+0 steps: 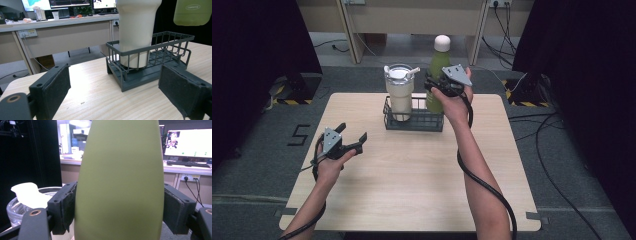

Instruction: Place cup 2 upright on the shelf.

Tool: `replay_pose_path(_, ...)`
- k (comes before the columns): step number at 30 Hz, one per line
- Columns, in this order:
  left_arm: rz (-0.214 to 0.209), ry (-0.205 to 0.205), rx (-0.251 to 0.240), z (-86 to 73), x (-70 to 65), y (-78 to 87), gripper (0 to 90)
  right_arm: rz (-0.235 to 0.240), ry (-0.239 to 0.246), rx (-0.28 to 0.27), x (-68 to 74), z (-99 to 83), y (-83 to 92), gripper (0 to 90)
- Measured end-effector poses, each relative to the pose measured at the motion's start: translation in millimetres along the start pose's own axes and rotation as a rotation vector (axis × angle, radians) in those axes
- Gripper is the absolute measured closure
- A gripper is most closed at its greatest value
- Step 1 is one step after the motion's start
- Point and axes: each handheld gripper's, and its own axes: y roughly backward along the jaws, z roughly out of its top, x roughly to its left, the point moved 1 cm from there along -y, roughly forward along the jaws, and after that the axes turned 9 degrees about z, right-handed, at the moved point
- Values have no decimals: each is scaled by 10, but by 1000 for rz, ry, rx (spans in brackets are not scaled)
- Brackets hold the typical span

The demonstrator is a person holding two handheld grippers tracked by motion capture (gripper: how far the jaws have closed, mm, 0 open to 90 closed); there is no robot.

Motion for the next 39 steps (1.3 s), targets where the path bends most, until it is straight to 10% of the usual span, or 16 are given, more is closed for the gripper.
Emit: replay_pose_path(39,8,10,9,-28,23,0,101,-32,-2,59,-46,-132,-341,233)
